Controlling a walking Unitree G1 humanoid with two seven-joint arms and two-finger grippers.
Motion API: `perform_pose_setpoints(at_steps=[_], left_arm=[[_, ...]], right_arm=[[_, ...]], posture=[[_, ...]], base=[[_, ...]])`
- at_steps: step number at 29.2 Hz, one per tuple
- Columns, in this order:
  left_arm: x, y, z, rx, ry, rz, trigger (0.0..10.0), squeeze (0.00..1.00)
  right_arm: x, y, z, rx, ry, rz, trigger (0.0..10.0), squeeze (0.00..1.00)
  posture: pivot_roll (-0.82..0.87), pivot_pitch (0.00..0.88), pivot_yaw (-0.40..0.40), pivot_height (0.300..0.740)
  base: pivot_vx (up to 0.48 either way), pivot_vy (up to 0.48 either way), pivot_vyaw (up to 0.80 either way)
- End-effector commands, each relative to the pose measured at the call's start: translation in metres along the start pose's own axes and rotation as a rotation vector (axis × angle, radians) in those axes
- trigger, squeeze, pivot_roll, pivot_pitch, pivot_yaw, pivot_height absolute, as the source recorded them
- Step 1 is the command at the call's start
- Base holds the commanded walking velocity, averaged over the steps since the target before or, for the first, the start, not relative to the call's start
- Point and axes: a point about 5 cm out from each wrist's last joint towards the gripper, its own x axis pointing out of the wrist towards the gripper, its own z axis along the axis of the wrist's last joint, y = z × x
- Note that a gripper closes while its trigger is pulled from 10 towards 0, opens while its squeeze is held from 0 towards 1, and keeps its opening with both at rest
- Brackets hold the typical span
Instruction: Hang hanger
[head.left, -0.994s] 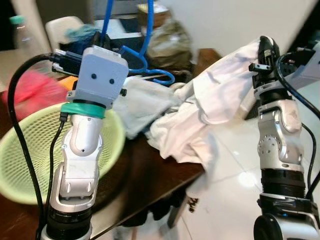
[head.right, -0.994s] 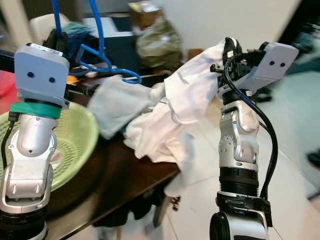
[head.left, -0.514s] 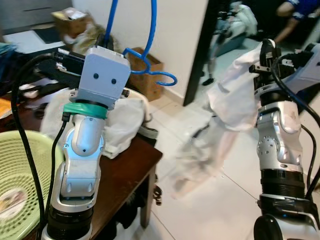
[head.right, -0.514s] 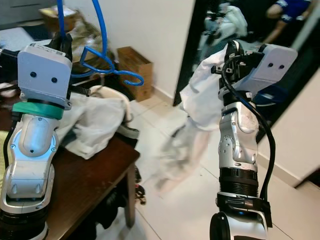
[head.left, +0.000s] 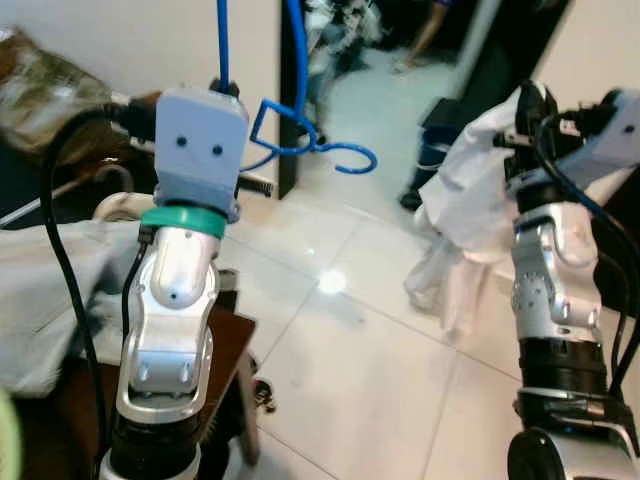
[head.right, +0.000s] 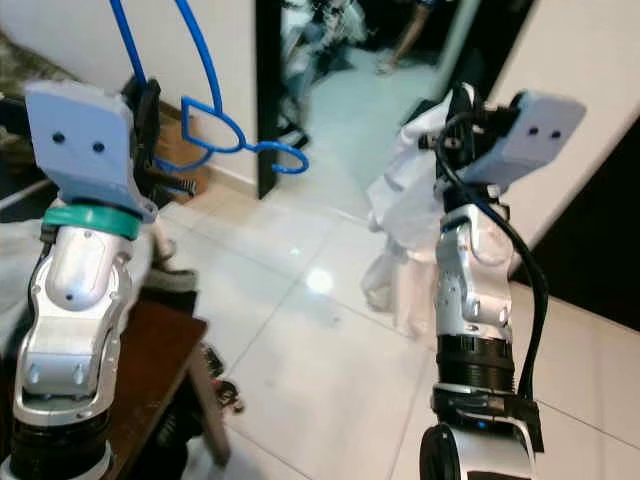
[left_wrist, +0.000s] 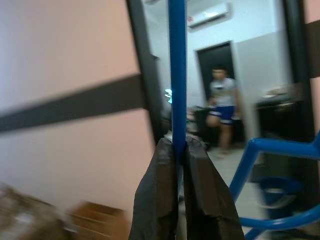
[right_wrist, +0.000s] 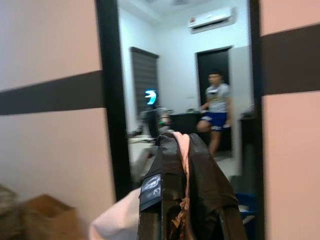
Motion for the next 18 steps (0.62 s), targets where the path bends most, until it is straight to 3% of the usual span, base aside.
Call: perform_pose_setpoints(at_steps=[1, 2, 3, 5, 7, 9, 11, 14, 15, 18], left_arm=[[-0.003, -0.003, -0.001, -0.056, 0.021, -0.031, 10.0, 0.0], [-0.007, -0.009, -0.008, -0.153, 0.081, -0.07, 10.0, 0.0], [-0.007, -0.009, -0.008, -0.153, 0.081, -0.07, 10.0, 0.0], [-0.015, -0.017, -0.019, -0.261, 0.165, -0.112, 10.0, 0.0], [-0.015, -0.017, -0.019, -0.261, 0.165, -0.112, 10.0, 0.0], [-0.027, -0.02, -0.038, -0.313, 0.264, -0.11, 10.0, 0.0], [-0.027, -0.02, -0.038, -0.313, 0.264, -0.11, 10.0, 0.0], [-0.049, -0.02, -0.069, -0.335, 0.414, -0.093, 10.0, 0.0], [-0.049, -0.02, -0.069, -0.335, 0.414, -0.093, 10.0, 0.0], [-0.071, -0.025, -0.092, -0.364, 0.531, -0.121, 10.0, 0.0]], right_arm=[[-0.004, 0.001, -0.002, -0.034, 0.0, 0.008, 10.0, 0.0], [-0.01, 0.002, -0.009, -0.075, 0.027, 0.016, 10.0, 0.0], [-0.01, 0.002, -0.009, -0.075, 0.027, 0.016, 10.0, 0.0], [-0.019, 0.002, -0.018, -0.12, 0.066, 0.024, 10.0, 0.0], [-0.019, 0.002, -0.018, -0.12, 0.066, 0.024, 10.0, 0.0], [-0.032, -0.001, -0.03, -0.143, 0.125, 0.02, 10.0, 0.0], [-0.032, -0.001, -0.03, -0.143, 0.125, 0.02, 10.0, 0.0], [-0.061, -0.002, -0.046, -0.157, 0.217, 0.009, 10.0, 0.0], [-0.061, -0.002, -0.046, -0.157, 0.217, 0.009, 10.0, 0.0], [-0.081, -0.009, -0.054, -0.23, 0.273, -0.037, 10.0, 0.0]], posture=[[0.08, 0.103, 0.006, 0.74], [0.07, 0.1, 0.008, 0.74], [0.07, 0.1, 0.008, 0.74], [0.07, 0.099, 0.01, 0.74], [0.07, 0.099, 0.01, 0.74], [0.06, 0.099, 0.01, 0.74], [0.06, 0.099, 0.01, 0.74], [0.05, 0.101, 0.009, 0.74], [0.05, 0.101, 0.009, 0.74], [0.03, 0.103, 0.012, 0.74]], base=[[0.0, 0.0, -0.79], [0.0, 0.0, -0.79], [0.0, 0.0, -0.79], [0.0, 0.0, -0.79], [0.0, 0.0, -0.79], [0.0, 0.0, -0.79], [0.0, 0.0, -0.79], [0.0, 0.0, -0.79], [0.0, 0.0, -0.79], [0.0, 0.0, -0.79]])
